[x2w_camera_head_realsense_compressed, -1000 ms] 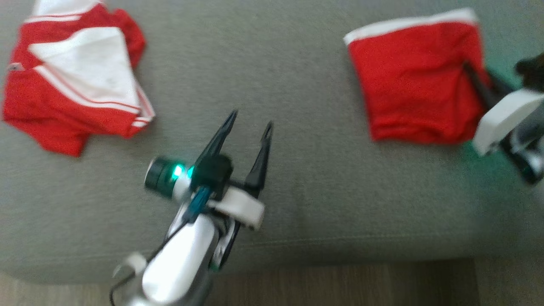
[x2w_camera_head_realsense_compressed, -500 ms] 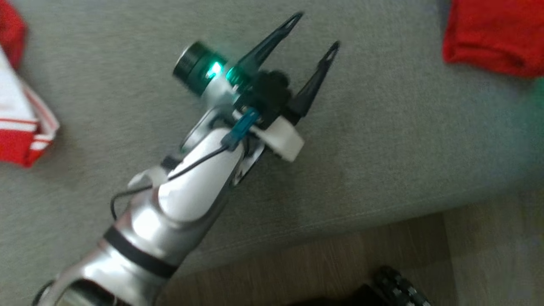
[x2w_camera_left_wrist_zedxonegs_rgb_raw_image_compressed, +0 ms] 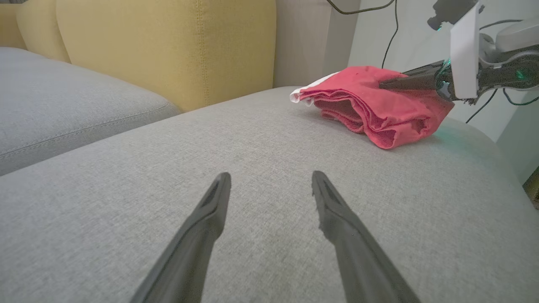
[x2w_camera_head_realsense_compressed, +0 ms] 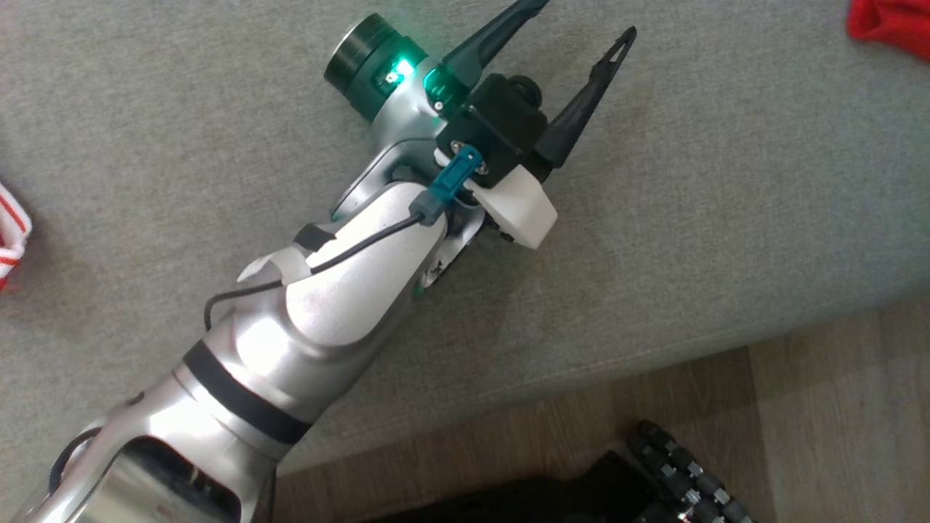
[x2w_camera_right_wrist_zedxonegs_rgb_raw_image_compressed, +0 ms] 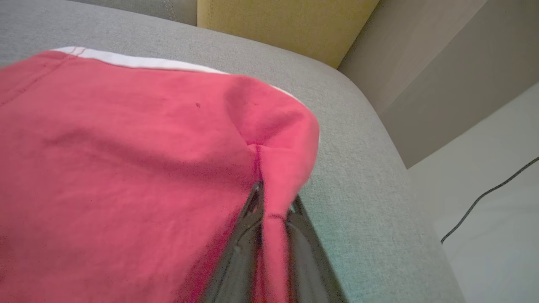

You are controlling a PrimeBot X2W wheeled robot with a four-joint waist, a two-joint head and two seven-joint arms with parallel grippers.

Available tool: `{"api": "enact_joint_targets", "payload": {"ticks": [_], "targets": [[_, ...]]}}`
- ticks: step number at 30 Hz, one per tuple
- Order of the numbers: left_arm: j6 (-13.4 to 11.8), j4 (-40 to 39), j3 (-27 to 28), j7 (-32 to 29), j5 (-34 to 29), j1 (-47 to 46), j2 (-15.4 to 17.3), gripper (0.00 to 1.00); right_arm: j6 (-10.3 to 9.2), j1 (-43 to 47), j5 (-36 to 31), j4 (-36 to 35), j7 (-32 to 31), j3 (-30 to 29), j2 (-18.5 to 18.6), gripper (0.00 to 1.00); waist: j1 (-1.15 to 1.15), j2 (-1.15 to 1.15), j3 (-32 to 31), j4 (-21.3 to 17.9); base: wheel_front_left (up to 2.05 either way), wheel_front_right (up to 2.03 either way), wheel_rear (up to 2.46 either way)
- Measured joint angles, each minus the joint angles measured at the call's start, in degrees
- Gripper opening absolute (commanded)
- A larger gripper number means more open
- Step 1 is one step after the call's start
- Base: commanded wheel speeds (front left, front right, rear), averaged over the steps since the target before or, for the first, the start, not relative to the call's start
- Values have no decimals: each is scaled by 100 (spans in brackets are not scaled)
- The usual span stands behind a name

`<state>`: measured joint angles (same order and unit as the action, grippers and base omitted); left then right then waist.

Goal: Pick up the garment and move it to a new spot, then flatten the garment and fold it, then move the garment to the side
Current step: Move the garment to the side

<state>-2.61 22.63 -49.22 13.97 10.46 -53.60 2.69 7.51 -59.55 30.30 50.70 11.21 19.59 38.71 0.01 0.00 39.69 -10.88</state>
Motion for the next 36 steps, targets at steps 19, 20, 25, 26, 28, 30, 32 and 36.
{"api": "enact_joint_targets", "payload": {"ticks": [19,20,25,26,28,30,32,36], "targets": [[-778,-402,970,74,662,1390,67,100,0,203,-399,-541,325,166,-628,100,-1,0,-1330,341,0,0,0],[-808,-478,1116,73,731,1629,70,100,0,336,-359,-593,325,166,-714,100,-1,0,-1459,382,0,0,0],[-849,-744,1549,73,717,2520,154,100,0,1023,-265,-717,324,159,-855,100,-1,0,-2031,674,0,0,0],[-847,-782,1638,73,715,2643,163,100,0,1140,-215,-733,324,113,-909,100,-1,0,-2141,745,0,0,0],[-838,-853,1788,73,706,2864,174,100,0,1350,-141,-811,324,12,-1054,100,-1,0,-2348,883,0,0,0],[-795,-955,1980,73,727,3128,161,100,0,1555,-151,-898,324,-66,-1207,100,-1,1,-2550,1022,0,0,0],[-744,-1107,2221,73,843,3444,142,100,0,1802,-211,-1004,325,-186,-1358,100,-1,1,-2744,1153,0,0,0],[-684,-1268,2604,73,799,4005,111,100,0,2388,-309,-1263,325,-584,-1746,100,-1,1,-3094,1378,0,0,0]]}}
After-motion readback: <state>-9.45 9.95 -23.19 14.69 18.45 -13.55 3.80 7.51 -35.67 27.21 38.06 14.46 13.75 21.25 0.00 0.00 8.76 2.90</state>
